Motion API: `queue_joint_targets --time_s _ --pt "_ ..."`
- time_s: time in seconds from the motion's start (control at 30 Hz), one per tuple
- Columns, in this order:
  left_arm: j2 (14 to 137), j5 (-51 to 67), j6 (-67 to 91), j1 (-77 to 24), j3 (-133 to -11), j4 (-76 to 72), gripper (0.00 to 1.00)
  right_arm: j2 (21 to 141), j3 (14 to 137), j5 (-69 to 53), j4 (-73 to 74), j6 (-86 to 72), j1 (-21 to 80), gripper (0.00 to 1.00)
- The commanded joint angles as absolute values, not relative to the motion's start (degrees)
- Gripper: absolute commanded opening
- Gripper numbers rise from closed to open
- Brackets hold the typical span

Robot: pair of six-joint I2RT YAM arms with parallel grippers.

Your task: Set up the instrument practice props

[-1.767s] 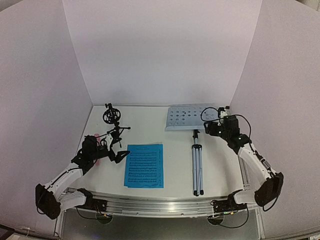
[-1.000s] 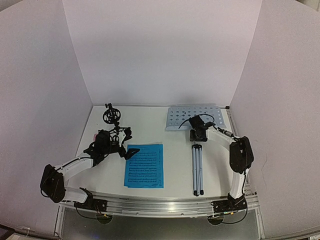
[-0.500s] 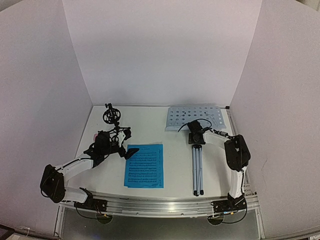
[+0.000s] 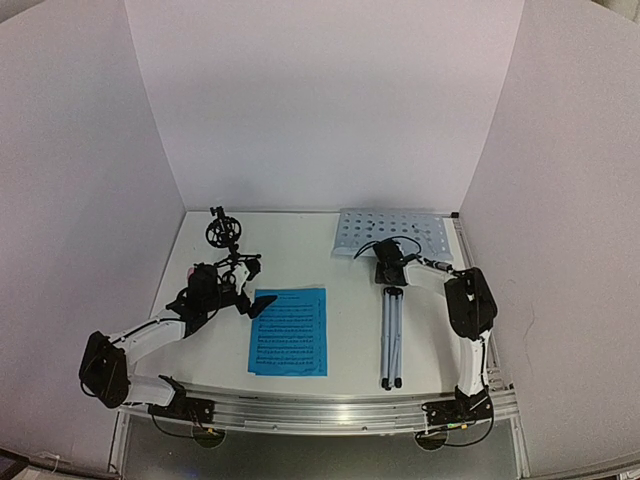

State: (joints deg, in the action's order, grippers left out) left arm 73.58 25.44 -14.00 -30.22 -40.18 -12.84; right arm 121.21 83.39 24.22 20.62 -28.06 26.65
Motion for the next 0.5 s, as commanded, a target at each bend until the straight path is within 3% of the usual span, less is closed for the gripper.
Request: queue_joint_targets --time_s 0.0,0.13,0.33,0.47 --pt "71.5 23.92 -15.84 -30.29 -38.99 -15.49 1.0 123.9 79.81 20.49 24.93 -30.61 25.51 0.49" --pt "71.68 23.64 -16.26 -30.24 -38.59 -16.59 1.0 122.88 77.66 20.14 25.08 -30.36 25.51 0.38" --pt "71.85 22.75 -17.42 -30.24 -38.5 -17.75 1.0 121.92 74.1 20.81 25.49 -32.92 25.77 0.39" --pt "71.86 22.76 -17.66 -30.23 -38.43 -17.75 1.0 122.86 73.43 20.54 25.46 -33.13 26.04 0.32"
